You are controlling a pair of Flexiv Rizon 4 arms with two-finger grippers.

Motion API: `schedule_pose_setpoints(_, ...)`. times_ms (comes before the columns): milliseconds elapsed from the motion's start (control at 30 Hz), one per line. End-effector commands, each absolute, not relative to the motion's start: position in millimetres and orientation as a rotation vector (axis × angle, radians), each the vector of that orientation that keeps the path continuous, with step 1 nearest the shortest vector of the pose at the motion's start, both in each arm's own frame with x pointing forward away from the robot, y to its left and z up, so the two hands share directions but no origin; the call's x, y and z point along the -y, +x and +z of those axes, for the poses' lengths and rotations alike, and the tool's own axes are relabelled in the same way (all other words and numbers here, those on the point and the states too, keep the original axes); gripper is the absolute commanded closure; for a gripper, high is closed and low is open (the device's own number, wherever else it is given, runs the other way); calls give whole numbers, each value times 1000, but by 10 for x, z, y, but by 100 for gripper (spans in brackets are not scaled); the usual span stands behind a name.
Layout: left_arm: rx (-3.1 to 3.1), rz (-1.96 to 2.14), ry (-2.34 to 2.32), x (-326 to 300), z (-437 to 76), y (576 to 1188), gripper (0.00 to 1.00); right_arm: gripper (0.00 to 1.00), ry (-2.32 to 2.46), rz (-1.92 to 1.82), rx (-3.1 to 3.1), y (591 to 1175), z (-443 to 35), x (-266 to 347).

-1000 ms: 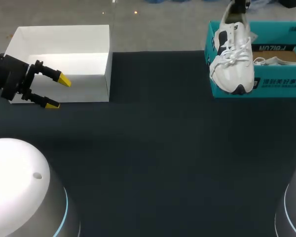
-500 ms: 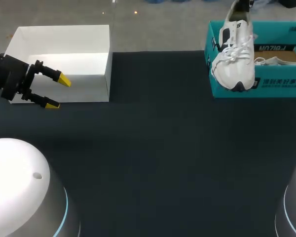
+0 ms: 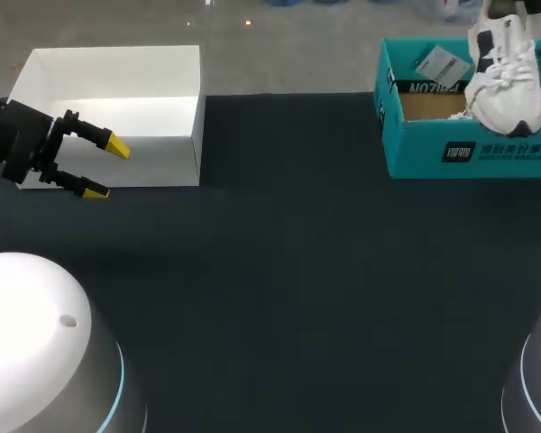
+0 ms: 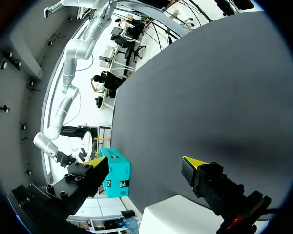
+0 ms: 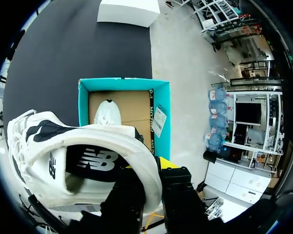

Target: Take the shoe out of the shoebox, open the shoe tongue, remove and reinsert the insole, then place the shoe into the shoebox

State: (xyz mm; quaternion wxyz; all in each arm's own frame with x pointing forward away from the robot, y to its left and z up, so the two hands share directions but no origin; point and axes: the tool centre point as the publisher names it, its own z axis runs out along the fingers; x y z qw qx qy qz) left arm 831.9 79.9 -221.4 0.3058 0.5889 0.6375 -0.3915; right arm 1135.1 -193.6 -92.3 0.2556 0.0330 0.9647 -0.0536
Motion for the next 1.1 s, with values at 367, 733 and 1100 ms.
schedule_pose_setpoints(367, -1691, -1032, 1561, -797, -2208, 8311, 0, 100, 73, -121, -2649, 11700, -904, 2511)
schedule_pose_setpoints(733, -1691, -1032, 1561, -797, -2208, 8311, 0, 100, 168, -183, -2655, 11764, -956, 2711)
schedule_pose_setpoints(1100, -1691, -1032, 1561, -797, -2208, 8311, 0, 100, 168, -183, -2655, 11764, -956, 2711)
